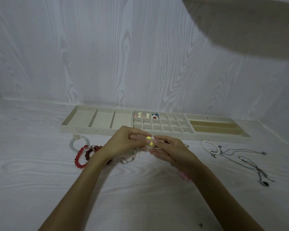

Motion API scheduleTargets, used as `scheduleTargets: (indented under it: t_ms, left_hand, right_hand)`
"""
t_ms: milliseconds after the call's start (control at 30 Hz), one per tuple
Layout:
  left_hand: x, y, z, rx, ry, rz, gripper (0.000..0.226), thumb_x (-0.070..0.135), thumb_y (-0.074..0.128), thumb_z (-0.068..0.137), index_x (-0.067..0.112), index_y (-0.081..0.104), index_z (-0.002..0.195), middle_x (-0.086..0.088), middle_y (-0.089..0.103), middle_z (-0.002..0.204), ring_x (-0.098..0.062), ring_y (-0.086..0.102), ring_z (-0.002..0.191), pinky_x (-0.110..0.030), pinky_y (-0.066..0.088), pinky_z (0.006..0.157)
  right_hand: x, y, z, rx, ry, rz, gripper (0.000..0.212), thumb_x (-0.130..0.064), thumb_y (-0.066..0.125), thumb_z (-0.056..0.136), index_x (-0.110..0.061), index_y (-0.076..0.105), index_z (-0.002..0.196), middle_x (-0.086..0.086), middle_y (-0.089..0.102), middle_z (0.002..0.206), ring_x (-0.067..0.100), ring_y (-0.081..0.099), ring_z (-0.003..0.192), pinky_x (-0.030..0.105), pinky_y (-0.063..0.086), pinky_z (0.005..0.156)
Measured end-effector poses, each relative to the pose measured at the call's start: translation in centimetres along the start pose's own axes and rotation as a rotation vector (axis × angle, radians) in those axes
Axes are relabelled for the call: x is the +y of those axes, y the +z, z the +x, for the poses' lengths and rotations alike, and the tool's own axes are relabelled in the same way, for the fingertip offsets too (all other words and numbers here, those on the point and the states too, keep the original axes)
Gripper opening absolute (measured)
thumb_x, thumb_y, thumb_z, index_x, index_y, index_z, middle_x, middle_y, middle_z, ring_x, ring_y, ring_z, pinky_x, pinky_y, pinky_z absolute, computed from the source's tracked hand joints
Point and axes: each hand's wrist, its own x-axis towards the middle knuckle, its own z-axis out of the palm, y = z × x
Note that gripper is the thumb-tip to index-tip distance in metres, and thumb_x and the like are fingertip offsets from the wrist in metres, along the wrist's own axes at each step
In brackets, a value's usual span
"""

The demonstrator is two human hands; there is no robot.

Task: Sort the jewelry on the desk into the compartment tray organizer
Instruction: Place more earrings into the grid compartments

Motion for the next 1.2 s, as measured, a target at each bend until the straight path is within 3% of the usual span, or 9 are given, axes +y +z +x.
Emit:
scheduleTargets:
  t_ms: [133, 400, 500, 600, 700, 767, 867, 1067, 1200]
  left_hand:
    - [-0.3, 0.4, 0.3, 0.059, -0.025, -0.036, 0.020, 0.020, 0.073, 0.079, 0.010, 0.075, 0.097, -0.003, 0.067, 0.058, -0.014, 0.071, 0.069, -0.023, 0.056, 0.073]
    - [-0.3, 1.6, 0.7, 0.176, -0.034, 0.008, 0.013, 0.018, 0.076, 0.078, 0.012, 0.075, 0.089, -0.020, 0.070, 0.068, -0.016, 0.071, 0.069, -0.026, 0.058, 0.074]
    - [-0.7, 1.4, 0.8, 0.212, -0.067, -0.023, 0.016, 0.022, 0.075, 0.079, 0.012, 0.076, 0.092, -0.009, 0.074, 0.072, -0.015, 0.072, 0.072, -0.028, 0.056, 0.075]
    - [-1.5, 0.8, 0.8, 0.276, -0.098, 0.185, 0.018, 0.039, 0.072, 0.080, 0.028, 0.075, 0.093, 0.009, 0.074, 0.075, -0.006, 0.070, 0.080, -0.031, 0.053, 0.078]
    - [-1.7, 1.0, 0.7, 0.208, -0.071, 0.522, 0.019, 0.052, 0.066, 0.079, 0.042, 0.073, 0.094, 0.025, 0.068, 0.080, 0.006, 0.060, 0.081, -0.021, 0.044, 0.065]
    - [-1.9, 1.4, 0.8, 0.096, -0.002, 0.621, 0.023, 0.049, 0.066, 0.081, 0.038, 0.072, 0.100, 0.021, 0.068, 0.091, -0.001, 0.058, 0.088, -0.027, 0.049, 0.071]
    - [-2.0, 1.7, 0.8, 0.018, -0.004, 0.629, 0.031, 0.045, 0.066, 0.083, 0.032, 0.069, 0.111, 0.011, 0.067, 0.100, -0.013, 0.059, 0.097, -0.035, 0.050, 0.085]
    - [-1.2, 1.3, 1.6, 0.034, 0.007, 0.649, 0.039, 0.054, 0.065, 0.079, 0.035, 0.066, 0.112, 0.023, 0.064, 0.097, 0.002, 0.056, 0.084, -0.026, 0.049, 0.077]
    - [0.7, 0.4, 3.8, -0.018, -0.013, 0.637, 0.027, 0.049, 0.061, 0.084, 0.037, 0.070, 0.106, 0.020, 0.067, 0.099, 0.000, 0.059, 0.085, -0.033, 0.053, 0.083]
  right_hand:
    - [-0.4, 0.3, 0.1, 0.060, 0.039, 0.032, 0.035, -0.014, 0.062, 0.088, -0.003, 0.053, 0.120, 0.023, 0.066, 0.108, 0.028, 0.069, 0.093, 0.028, 0.058, 0.079]
    - [-0.5, 0.3, 0.1, 0.057, 0.023, 0.043, 0.037, -0.021, 0.069, 0.081, 0.001, 0.061, 0.110, 0.020, 0.070, 0.101, 0.022, 0.071, 0.087, 0.019, 0.057, 0.068]
    - [-0.5, -0.4, 0.3, 0.052, 0.019, 0.018, 0.030, -0.017, 0.065, 0.085, 0.000, 0.061, 0.110, 0.020, 0.070, 0.101, 0.022, 0.071, 0.087, 0.017, 0.055, 0.064]
    - [-0.7, -1.7, 0.3, 0.078, -0.007, -0.022, 0.023, -0.017, 0.061, 0.088, -0.004, 0.065, 0.107, 0.017, 0.072, 0.097, 0.020, 0.072, 0.084, 0.017, 0.056, 0.064]
    - [-1.2, -3.1, 0.2, 0.094, -0.032, -0.045, 0.020, -0.023, 0.061, 0.087, -0.010, 0.069, 0.100, 0.013, 0.074, 0.091, 0.017, 0.072, 0.080, 0.016, 0.056, 0.065]
    - [-1.5, -4.0, 0.2, 0.113, -0.039, -0.032, 0.023, -0.025, 0.063, 0.086, -0.007, 0.070, 0.100, 0.012, 0.074, 0.087, 0.014, 0.072, 0.075, 0.016, 0.055, 0.062]
    - [-1.8, -4.8, 0.3, 0.130, -0.051, -0.006, 0.030, -0.027, 0.068, 0.081, -0.007, 0.070, 0.102, 0.013, 0.074, 0.089, 0.014, 0.071, 0.073, 0.015, 0.054, 0.061]
    - [-1.9, -6.7, 1.1, 0.125, -0.060, 0.110, 0.040, -0.031, 0.071, 0.070, -0.007, 0.070, 0.102, 0.014, 0.073, 0.096, 0.018, 0.072, 0.085, 0.016, 0.055, 0.065]
    - [-3.3, -8.6, 2.7, 0.035, -0.053, 0.268, 0.043, -0.020, 0.073, 0.067, -0.001, 0.067, 0.105, 0.017, 0.072, 0.100, 0.020, 0.071, 0.091, 0.017, 0.056, 0.068]
